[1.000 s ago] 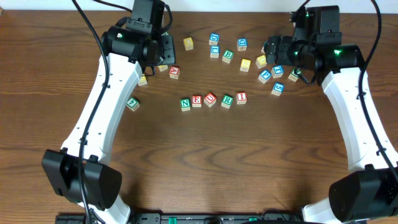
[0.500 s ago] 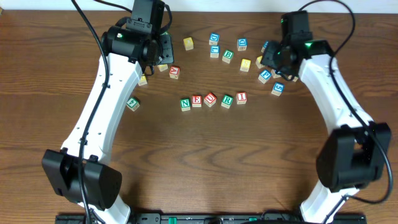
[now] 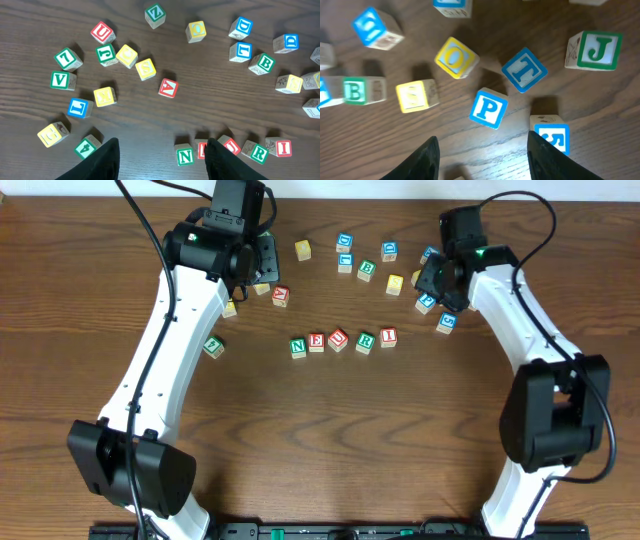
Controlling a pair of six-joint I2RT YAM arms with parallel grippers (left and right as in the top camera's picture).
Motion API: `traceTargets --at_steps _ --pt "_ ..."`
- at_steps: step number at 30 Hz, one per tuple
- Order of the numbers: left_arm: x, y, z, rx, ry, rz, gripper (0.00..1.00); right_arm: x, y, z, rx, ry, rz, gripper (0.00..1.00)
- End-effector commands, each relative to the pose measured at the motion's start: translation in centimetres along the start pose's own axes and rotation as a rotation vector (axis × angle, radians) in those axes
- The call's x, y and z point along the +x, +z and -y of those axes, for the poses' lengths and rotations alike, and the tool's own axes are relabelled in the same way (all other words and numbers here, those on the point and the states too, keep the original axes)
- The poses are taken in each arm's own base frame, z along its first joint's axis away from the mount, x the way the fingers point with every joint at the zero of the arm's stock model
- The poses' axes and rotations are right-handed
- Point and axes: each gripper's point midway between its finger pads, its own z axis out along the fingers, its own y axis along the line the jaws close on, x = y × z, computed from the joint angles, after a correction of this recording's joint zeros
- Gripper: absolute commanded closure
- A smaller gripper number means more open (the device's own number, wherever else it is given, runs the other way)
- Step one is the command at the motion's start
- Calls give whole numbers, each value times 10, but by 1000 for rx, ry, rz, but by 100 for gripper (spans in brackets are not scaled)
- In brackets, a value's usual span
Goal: Spell out NEURIPS
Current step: 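Move the right gripper down onto the blue P block and grasp it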
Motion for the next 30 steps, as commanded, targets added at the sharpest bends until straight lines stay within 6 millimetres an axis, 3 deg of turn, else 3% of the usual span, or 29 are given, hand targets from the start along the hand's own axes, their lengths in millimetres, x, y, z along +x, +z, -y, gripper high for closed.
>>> traceTargets --at_steps 1,16,30 --pt "0 0 -4 -15 14 4 46 5 12 -2 32 16 -6 49" --pt "-1 0 -4 -15 14 4 46 21 48 9 87 34 -62 53" --pt "-1 0 -4 -15 14 5 46 19 72 10 91 38 -45 55"
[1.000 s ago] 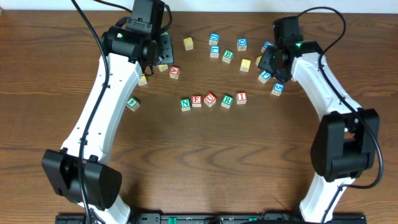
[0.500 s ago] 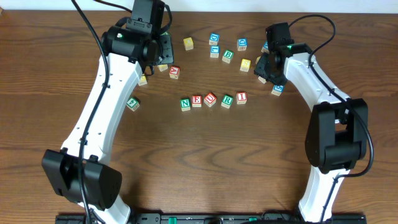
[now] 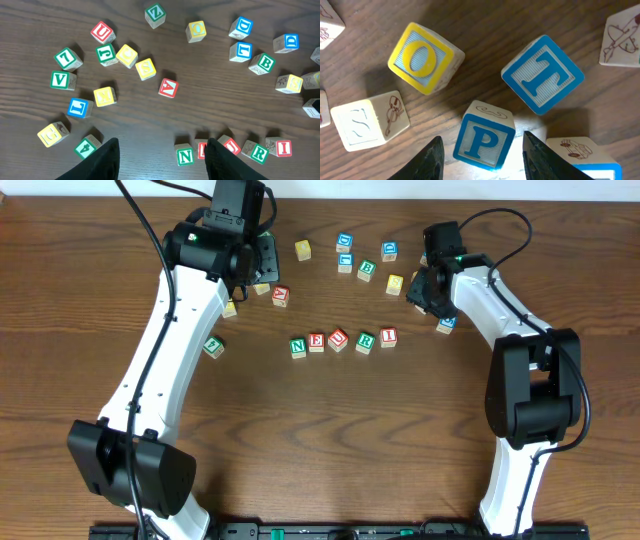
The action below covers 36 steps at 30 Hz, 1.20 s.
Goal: Spell out NEURIPS
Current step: 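Move the right gripper down onto the blue P block and grasp it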
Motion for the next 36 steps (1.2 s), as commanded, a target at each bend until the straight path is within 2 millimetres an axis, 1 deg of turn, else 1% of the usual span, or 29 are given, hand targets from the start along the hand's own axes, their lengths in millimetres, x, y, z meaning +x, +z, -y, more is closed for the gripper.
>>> traceTargets --at_steps 1,4,9,14,18,22,25,30,34,36 --pt "-1 0 -4 -15 14 5 46 2 17 3 33 8 -2 56" --pt "-1 0 -4 -15 14 5 46 4 22 4 39 5 -9 61" --pt "-1 0 -4 -14 14 5 46 4 22 4 37 -14 -5 71" --pt "-1 0 -4 -14 14 5 46 3 22 3 36 -78 -6 78" --pt "-1 0 -4 -14 14 5 46 11 21 -5 -9 -172 -43 76" --pt "-1 0 -4 -14 14 5 46 31 16 -17 -85 -281 -128 74" --pt "-1 0 -4 -14 14 5 46 48 12 -21 -123 -340 -192 72" --pt "-1 0 -4 -14 14 5 46 69 7 -9 -88 -358 -284 71" --pt "-1 0 -4 -14 14 6 45 80 4 -1 -63 -379 -334 69" --pt "-1 0 -4 -14 14 6 46 85 2 0 -56 -387 -351 69"
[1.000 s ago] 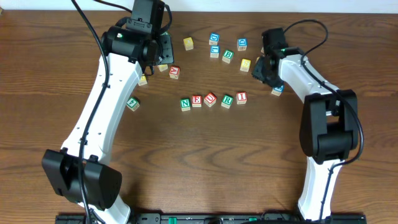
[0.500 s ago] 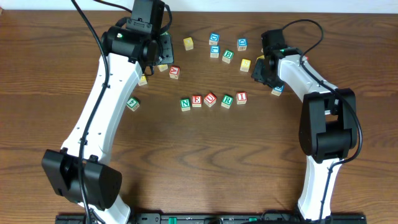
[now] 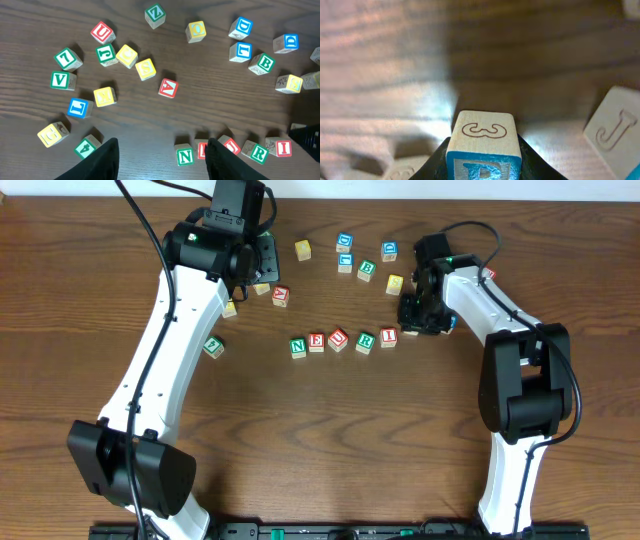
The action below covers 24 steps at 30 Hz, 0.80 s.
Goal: Spell out NEURIPS
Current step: 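Move the right gripper down onto the blue P block and grasp it, then carry the blue P block left and set it right of the I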
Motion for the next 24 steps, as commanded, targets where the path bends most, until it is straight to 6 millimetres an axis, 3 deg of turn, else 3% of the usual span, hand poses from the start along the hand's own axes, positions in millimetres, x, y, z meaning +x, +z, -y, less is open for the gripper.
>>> traceTargets --at_steps 1,14,24 --pt "-1 0 -4 -14 13 7 45 14 4 -8 -7 -49 -46 68" --pt "-2 0 -4 -12 13 12 45 25 5 -16 16 -85 -71 62" --pt "-2 0 -4 -12 13 12 45 28 3 0 89 -131 -84 62"
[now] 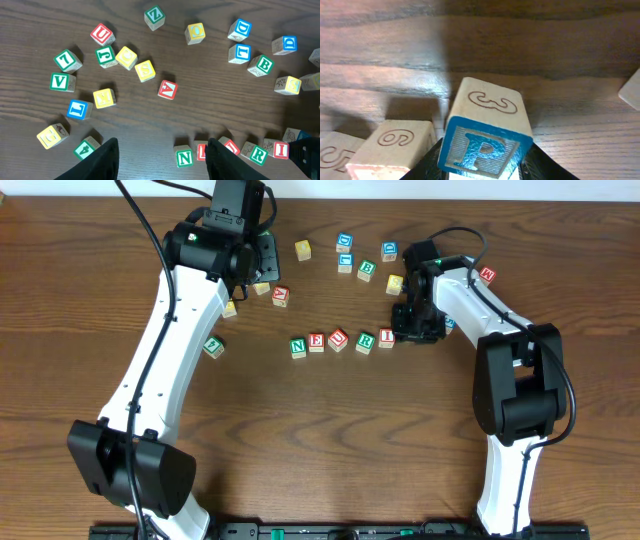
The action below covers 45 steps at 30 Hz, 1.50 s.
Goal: Spell out NEURIPS
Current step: 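Carry the blue P block left and set it right of the I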
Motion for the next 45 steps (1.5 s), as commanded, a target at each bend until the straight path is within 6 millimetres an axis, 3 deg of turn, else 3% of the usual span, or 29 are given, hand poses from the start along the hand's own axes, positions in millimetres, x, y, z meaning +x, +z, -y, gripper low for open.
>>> traceTargets --at_steps 1,12,22,36,45 --pt "-1 0 -4 -14 14 4 45 2 4 8 60 -42 -4 62" --pt "-1 0 -4 -14 13 5 45 -14 1 5 58 -31 64 62" --pt "-1 0 -4 -15 14 5 45 -26 -7 1 41 105 103 57" --pt "-1 0 -4 -14 14 6 45 -38 -12 6 66 176 159 64" --pt "-4 -1 -3 -10 12 19 45 -46 -27 4 71 131 189 69"
